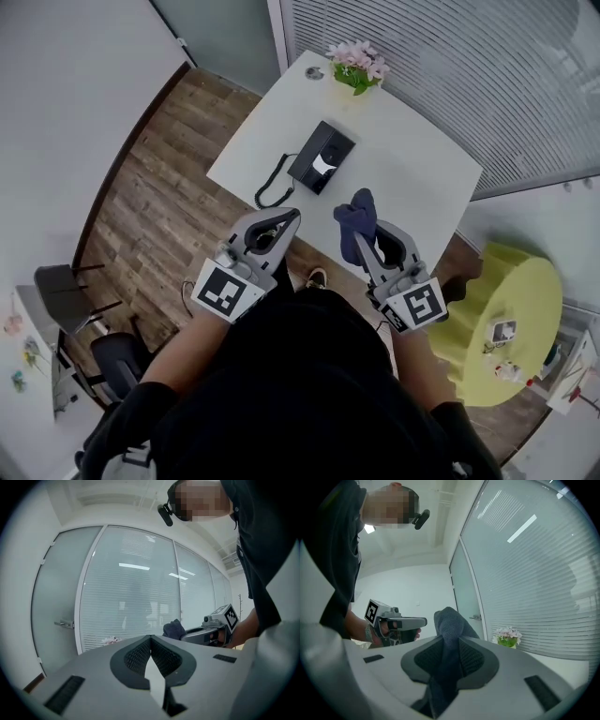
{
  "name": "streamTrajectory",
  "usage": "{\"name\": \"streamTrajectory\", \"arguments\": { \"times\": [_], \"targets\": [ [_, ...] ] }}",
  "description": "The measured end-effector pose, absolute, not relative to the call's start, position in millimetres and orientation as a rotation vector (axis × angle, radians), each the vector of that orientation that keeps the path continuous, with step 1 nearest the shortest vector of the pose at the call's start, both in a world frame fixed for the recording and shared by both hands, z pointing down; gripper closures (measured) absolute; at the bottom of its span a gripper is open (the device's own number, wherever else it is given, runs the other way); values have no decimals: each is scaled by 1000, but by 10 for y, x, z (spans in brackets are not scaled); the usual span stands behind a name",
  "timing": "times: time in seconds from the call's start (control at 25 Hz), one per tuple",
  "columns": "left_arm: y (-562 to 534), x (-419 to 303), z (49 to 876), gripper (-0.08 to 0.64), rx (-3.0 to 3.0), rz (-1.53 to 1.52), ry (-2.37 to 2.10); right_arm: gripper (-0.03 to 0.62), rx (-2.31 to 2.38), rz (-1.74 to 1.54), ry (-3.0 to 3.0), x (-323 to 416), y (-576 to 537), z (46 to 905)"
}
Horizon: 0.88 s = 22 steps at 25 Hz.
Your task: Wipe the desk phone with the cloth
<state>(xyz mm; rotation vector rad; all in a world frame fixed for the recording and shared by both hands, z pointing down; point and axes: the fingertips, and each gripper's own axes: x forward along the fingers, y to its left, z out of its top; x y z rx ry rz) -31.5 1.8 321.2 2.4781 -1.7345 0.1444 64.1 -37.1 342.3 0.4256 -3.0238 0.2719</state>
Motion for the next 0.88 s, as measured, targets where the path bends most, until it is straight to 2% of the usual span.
{"name": "streamTrajectory", "arguments": {
  "times": [0.6,0.88],
  "targets": [
    [-1206,-1032,3627,551,2650,162,-1296,491,913,289,-2802,45,-1283,3816],
    [-1644,-1136,4062,551,2694,216,-1125,491,986,75,-2594,-206,-1709,4241]
  ]
}}
